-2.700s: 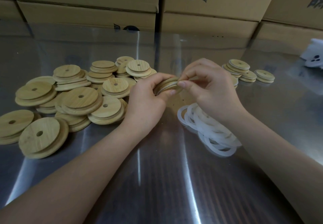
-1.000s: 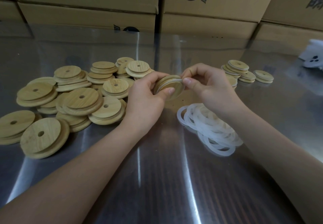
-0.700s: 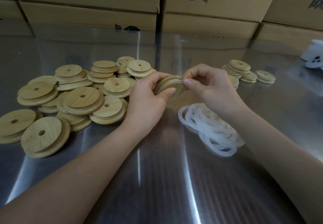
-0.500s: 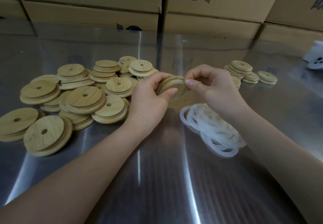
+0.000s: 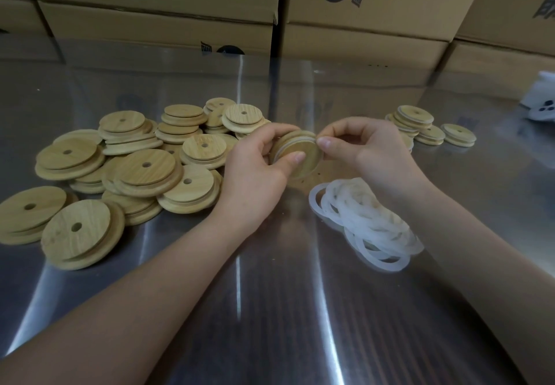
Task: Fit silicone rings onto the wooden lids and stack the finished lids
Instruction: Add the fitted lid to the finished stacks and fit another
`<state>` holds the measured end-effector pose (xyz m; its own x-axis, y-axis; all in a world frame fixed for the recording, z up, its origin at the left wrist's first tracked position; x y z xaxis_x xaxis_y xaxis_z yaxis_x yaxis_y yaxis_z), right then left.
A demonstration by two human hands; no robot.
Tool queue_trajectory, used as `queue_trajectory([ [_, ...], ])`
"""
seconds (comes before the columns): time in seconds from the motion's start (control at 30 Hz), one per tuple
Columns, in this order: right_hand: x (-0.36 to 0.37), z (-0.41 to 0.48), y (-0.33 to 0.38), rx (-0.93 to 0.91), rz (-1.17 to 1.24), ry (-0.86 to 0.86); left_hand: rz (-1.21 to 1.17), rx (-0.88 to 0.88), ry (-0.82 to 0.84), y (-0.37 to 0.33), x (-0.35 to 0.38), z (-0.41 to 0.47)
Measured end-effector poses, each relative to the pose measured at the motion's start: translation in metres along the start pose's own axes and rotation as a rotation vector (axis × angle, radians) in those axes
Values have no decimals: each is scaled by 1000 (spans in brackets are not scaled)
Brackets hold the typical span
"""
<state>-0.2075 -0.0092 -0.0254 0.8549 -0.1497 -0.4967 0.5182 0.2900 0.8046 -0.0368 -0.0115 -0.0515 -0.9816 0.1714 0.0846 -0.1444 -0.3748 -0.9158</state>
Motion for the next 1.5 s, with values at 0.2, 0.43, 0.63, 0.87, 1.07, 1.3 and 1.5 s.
queue_trajectory([
  [0.2,3,2,-8,106,239,50,-187,-90,-41,-2,-3,1],
  [0.43,5,2,-10,154,326,91,-297,-153,-55,-3,-3,2],
  [0.63,7,2,-9,165,340,95,-306,-158,-37,-3,-3,2],
  [0.87,6,1,-9,205,351,117,-287,-173,-52,-1,-4,3],
  [1.07,8,-1,-6,206,398,108,-275,-160,-33,0,-2,2],
  [1.3,2,1,-4,196,407,-21,-262,-197,-13,2,0,2],
  [1.5,-22,10,-12,263,358,-344,-204,-258,-11,1,1,2],
])
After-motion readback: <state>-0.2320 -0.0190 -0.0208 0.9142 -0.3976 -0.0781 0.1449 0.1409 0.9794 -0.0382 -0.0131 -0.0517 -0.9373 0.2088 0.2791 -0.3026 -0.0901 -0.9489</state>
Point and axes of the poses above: each hand's wrist, its own z-axis towards the middle knuckle, its own x-axis out of the palm, y = z × x, the point moved 1 cm from there along z, towards the middle knuckle, and after that the axes turned 12 degrees about -z, right-handed, at the moved point
